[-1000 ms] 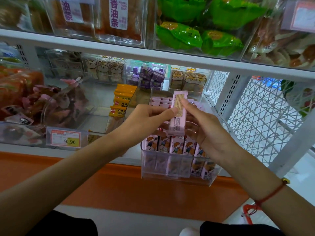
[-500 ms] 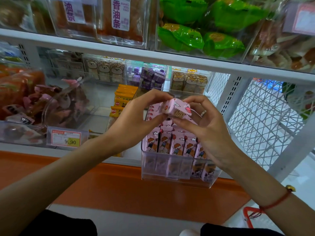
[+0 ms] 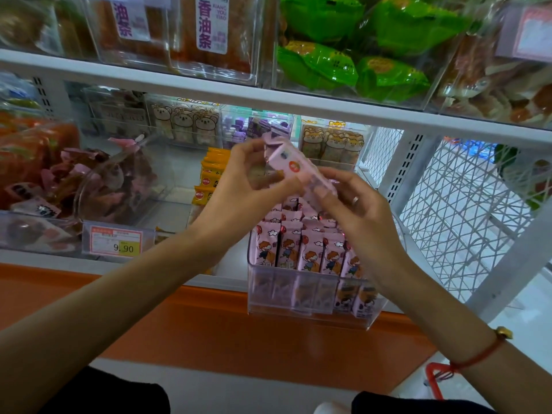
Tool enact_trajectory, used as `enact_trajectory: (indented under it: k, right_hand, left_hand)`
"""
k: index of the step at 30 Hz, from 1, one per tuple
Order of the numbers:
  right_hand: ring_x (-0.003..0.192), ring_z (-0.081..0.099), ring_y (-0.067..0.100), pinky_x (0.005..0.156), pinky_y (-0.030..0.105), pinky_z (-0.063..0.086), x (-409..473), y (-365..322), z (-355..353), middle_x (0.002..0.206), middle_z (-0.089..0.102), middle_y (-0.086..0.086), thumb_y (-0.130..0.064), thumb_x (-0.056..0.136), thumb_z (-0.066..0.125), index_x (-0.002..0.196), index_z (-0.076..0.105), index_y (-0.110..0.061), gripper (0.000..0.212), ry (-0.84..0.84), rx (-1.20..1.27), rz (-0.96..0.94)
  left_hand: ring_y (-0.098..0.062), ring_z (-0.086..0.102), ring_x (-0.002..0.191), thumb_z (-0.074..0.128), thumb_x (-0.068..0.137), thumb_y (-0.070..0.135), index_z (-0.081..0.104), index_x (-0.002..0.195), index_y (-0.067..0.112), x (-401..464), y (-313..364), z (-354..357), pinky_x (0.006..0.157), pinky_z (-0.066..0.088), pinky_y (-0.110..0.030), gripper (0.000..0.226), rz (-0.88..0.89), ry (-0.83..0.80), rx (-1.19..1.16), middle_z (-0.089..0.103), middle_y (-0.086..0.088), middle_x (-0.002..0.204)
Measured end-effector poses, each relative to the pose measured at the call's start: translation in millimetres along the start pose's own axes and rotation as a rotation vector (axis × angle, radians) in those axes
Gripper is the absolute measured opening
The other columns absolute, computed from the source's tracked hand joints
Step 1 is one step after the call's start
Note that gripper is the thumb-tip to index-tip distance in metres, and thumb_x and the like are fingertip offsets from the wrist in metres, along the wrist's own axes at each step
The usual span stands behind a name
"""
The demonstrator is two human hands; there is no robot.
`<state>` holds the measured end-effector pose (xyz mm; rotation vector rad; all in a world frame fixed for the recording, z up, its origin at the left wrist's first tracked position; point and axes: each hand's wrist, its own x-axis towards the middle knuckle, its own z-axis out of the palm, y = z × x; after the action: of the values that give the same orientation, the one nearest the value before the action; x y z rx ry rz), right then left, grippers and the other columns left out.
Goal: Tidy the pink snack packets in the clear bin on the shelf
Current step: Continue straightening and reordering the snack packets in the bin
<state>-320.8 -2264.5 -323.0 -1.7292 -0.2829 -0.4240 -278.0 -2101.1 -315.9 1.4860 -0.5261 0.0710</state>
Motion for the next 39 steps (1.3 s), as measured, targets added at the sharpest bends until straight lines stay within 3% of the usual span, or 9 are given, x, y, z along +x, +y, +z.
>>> enact_trajectory:
  k: [4,7,12,16,21,25,28,33,39]
  right_hand:
    - [0.096,0.066,0.014,0.071,0.020,0.052,3.4,4.3,-6.3,0.106,0.067,0.002,-0.027,0.083,0.058,0.117,0.063,-0.020,0.034,-0.052,0.128,0.164]
    - [0.102,0.064,0.023,0.082,0.033,0.053,2.8,4.3,-6.5,0.116,0.063,0.004,-0.036,0.069,0.067,0.120,0.060,-0.021,0.053,-0.023,0.181,0.176]
    - [0.076,0.068,0.008,0.061,0.015,0.050,6.6,6.8,-8.5,0.095,0.070,0.002,-0.030,0.076,0.066,0.118,0.061,-0.012,0.046,0.101,0.259,0.189]
    - [0.076,0.067,0.004,0.060,0.012,0.049,10.2,13.6,-11.9,0.088,0.071,-0.001,-0.027,0.090,0.058,0.117,0.064,-0.011,0.032,0.110,0.275,0.257]
    - [0.085,0.062,-0.002,0.059,0.010,0.048,20.8,26.9,-6.3,0.109,0.062,-0.011,-0.029,0.089,0.061,0.126,0.051,-0.023,0.039,0.079,-0.256,0.136]
    - [0.088,0.053,0.003,0.070,0.014,0.040,29.4,38.8,-1.3,0.108,0.059,-0.003,-0.027,0.089,0.060,0.109,0.063,-0.021,0.021,-0.115,-0.789,-0.083]
    - [0.106,0.049,0.015,0.080,0.024,0.040,31.1,46.9,3.5,0.114,0.056,0.000,-0.044,0.088,0.057,0.115,0.063,-0.020,0.037,-0.216,-1.021,-0.138]
    - [0.127,0.031,0.018,0.102,0.035,0.032,30.2,48.9,2.5,0.139,0.037,0.000,-0.061,0.087,0.045,0.136,0.048,-0.024,0.062,-0.344,-1.167,-0.095]
    - [0.123,0.029,0.009,0.096,0.029,0.030,22.3,40.6,-6.3,0.135,0.039,-0.007,-0.069,0.078,0.053,0.128,0.052,-0.028,0.065,-0.420,-0.996,-0.078]
  left_hand:
    - [-0.008,0.068,0.100,0.068,0.079,0.016,0.050,0.125,0.023,0.6,8.7,-7.5,0.078,0.055,-0.018,0.050,0.008,-0.077,0.015,0.065,0.004,0.115]
    - [-0.007,0.070,0.089,0.068,0.079,0.021,0.059,0.113,0.018,-1.1,5.8,-6.7,0.069,0.055,-0.017,0.035,-0.013,0.035,0.044,0.069,0.003,0.102]
    - [-0.004,0.069,0.087,0.066,0.082,0.035,0.064,0.104,0.016,-0.1,1.7,-2.6,0.070,0.056,-0.017,0.029,-0.064,0.054,0.095,0.073,0.007,0.090]
    - [0.000,0.068,0.089,0.066,0.085,0.027,0.066,0.099,0.026,1.0,1.3,-5.8,0.079,0.056,-0.021,0.014,0.027,-0.002,0.224,0.073,0.013,0.093]
    - [0.001,0.068,0.085,0.064,0.088,0.015,0.064,0.101,0.023,9.3,1.9,-19.3,0.072,0.051,-0.010,0.015,0.149,0.084,0.324,0.071,0.012,0.092]
    - [-0.006,0.067,0.092,0.063,0.090,0.019,0.059,0.120,0.017,31.7,-1.5,-30.3,0.083,0.056,-0.031,0.031,0.157,0.041,0.544,0.069,0.006,0.102]
    - [-0.010,0.064,0.096,0.064,0.089,0.019,0.055,0.127,0.016,48.6,-7.6,-31.4,0.088,0.055,-0.035,0.039,0.164,-0.038,0.704,0.066,0.003,0.106]
    - [-0.011,0.062,0.096,0.066,0.088,0.020,0.057,0.122,0.016,68.8,-15.0,-33.1,0.087,0.054,-0.033,0.036,0.192,-0.137,0.833,0.065,0.000,0.108]
    - [-0.014,0.065,0.090,0.071,0.083,0.020,0.062,0.113,0.013,89.9,-6.6,-24.6,0.085,0.053,-0.036,0.032,0.105,-0.343,0.906,0.068,-0.005,0.109]
